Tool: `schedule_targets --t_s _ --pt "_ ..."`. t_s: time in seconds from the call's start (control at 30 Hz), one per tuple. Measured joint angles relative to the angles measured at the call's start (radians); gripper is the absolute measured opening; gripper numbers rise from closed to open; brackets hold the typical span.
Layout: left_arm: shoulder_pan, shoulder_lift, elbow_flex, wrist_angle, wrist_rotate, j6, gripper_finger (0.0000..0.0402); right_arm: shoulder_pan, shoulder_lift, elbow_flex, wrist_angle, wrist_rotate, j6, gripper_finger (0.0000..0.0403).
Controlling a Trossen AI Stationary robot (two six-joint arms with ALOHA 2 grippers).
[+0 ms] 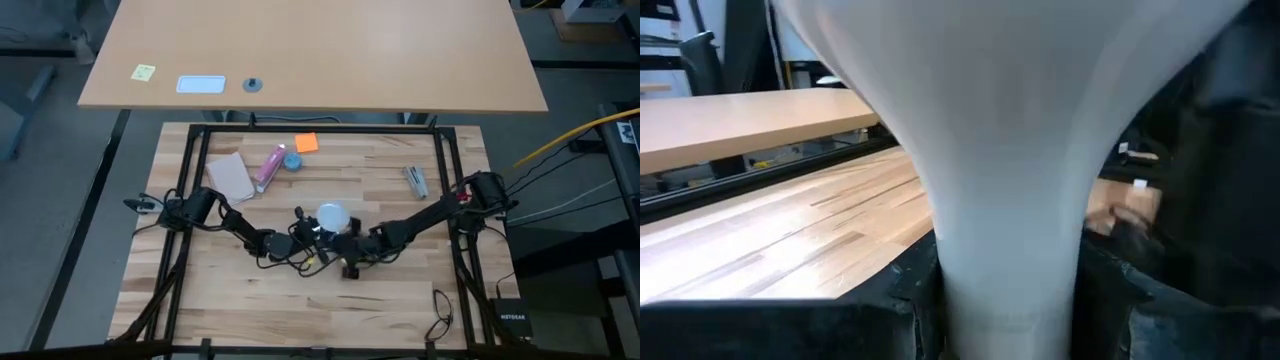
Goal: Screw lightbulb
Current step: Remove the lightbulb from the lamp
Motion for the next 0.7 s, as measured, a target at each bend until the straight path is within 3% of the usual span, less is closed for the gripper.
schedule_targets --t_s 0.17,0.33,0.5,0.7 --pt "0.017 0.000 0.001 0.005 0.012 -0.019 0.0139 0.000 0.069 -0.001 0.250 -0.086 0.002 0.0005" --pt "0.010 0.000 0.001 0.004 0.004 -0.019 0.0139 0.000 0.080 -0.001 0.273 -0.094 -0.007 0.0005" --pt "0.009 0.002 0.000 0.035 -0.007 -0.030 0.0139 0.002 0.029 0.000 0.194 -0.049 -0.055 0.0005" --pt "0.000 0.003 0.000 0.043 -0.016 0.000 0.0139 0.001 -0.109 0.004 -0.027 0.111 -0.079 0.0005"
